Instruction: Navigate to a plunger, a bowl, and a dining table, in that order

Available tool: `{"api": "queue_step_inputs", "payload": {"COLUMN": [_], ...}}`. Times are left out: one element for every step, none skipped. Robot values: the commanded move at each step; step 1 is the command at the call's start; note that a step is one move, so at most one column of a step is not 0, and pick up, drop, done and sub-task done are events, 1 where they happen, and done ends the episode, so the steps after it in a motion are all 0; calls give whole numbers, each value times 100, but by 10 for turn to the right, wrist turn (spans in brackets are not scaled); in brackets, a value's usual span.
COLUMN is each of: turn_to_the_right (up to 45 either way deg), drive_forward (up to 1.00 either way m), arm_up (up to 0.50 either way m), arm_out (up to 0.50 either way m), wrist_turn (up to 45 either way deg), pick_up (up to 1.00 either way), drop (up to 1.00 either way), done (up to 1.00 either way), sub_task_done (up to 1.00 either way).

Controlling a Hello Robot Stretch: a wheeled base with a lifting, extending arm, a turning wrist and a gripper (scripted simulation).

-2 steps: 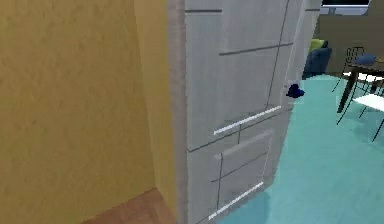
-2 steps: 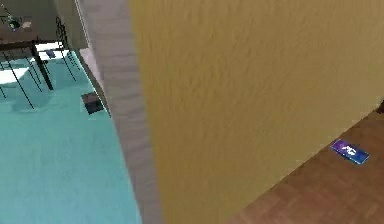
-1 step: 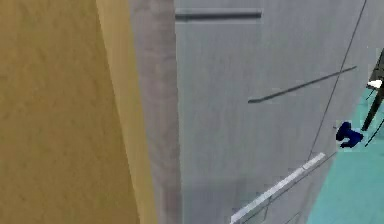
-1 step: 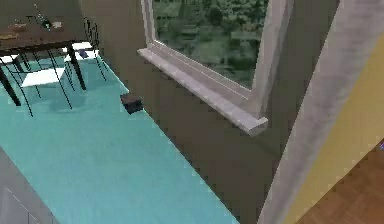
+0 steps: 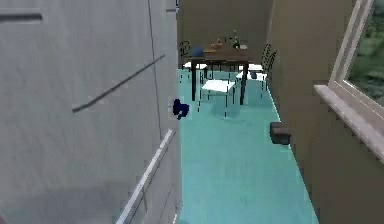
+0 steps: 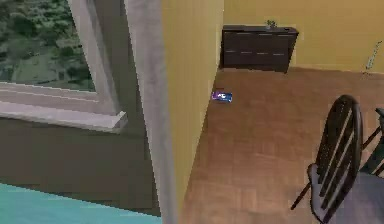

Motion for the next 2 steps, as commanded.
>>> {"api": "queue_step_inputs", "payload": {"turn_to_the_right": [450,390], "drive_forward": [0,0], "arm_up": [0,0], "arm_out": [0,0], "wrist_turn": [0,0], "pick_up": [0,0], "drop": [0,0], "done": [0,0], "sub_task_done": [0,0]}}
